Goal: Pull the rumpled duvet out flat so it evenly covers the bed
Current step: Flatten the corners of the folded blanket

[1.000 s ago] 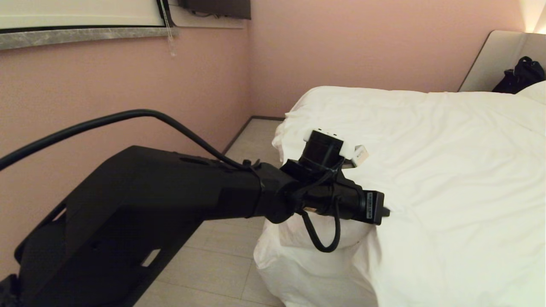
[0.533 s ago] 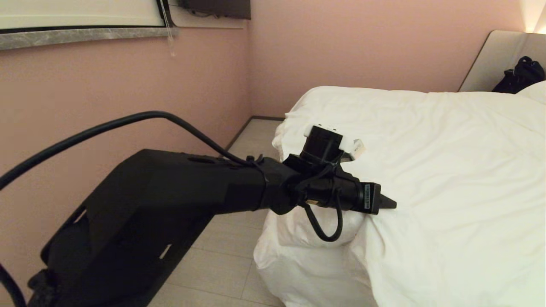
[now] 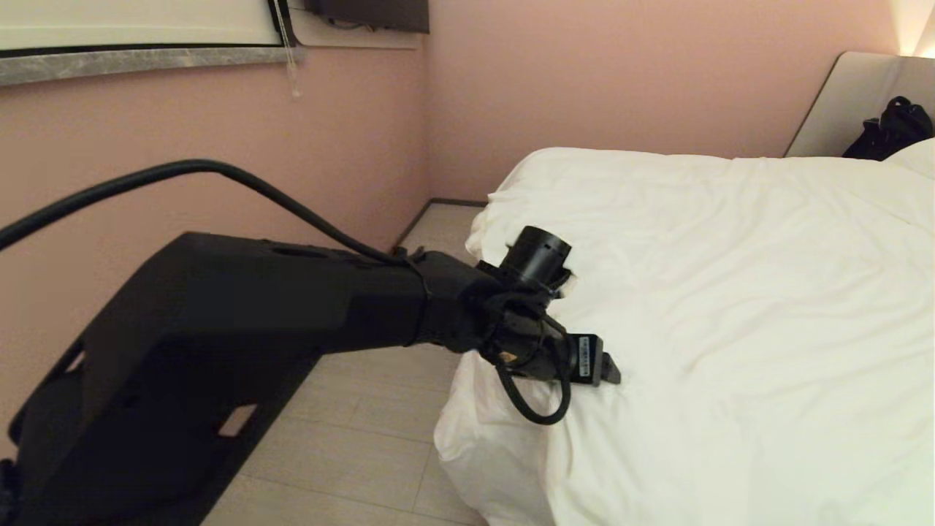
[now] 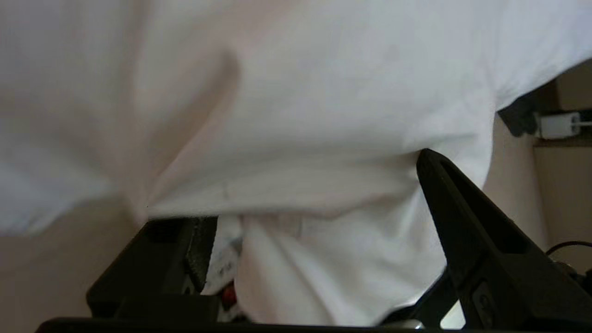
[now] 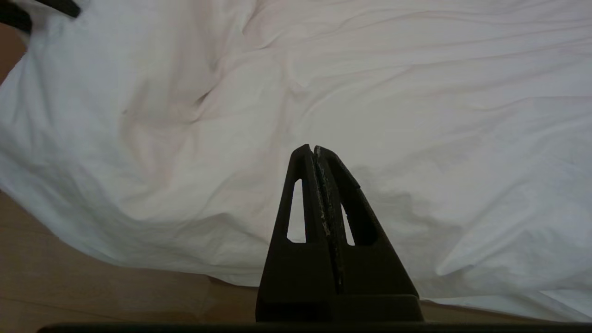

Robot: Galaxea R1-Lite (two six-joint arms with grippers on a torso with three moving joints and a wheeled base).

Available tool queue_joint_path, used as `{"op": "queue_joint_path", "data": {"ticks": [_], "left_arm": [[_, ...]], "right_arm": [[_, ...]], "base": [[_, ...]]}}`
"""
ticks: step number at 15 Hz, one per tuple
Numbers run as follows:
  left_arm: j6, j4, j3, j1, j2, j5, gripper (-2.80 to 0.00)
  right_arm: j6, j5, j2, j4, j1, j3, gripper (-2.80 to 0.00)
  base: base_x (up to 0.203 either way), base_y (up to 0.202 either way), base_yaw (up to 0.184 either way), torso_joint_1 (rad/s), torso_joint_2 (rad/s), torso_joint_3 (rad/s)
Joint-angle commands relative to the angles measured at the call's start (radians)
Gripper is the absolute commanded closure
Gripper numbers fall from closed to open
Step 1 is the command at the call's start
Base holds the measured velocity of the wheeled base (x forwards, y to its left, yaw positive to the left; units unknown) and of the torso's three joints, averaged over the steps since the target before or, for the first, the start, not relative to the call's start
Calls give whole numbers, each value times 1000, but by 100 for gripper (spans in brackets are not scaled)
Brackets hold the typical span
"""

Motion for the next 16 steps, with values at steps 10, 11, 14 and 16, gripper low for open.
{"op": "queue_joint_path", "data": {"ticks": [10,11,14,16], "left_arm": [[50,-81,529,203,-358,-51,-280],[52,-99,532,229,-329,-51,-280],[56,-164,529,306,-252,-52,0],[57,-206,524,337,-217,-52,0]], "right_arm": [[-1,0,1,0,0,0,0],[-1,0,1,0,0,0,0],[-1,0,1,0,0,0,0],[-1,0,1,0,0,0,0]], "base": [[0,0,0,0,0,0],[0,0,0,0,0,0],[0,0,0,0,0,0],[0,0,0,0,0,0]]}}
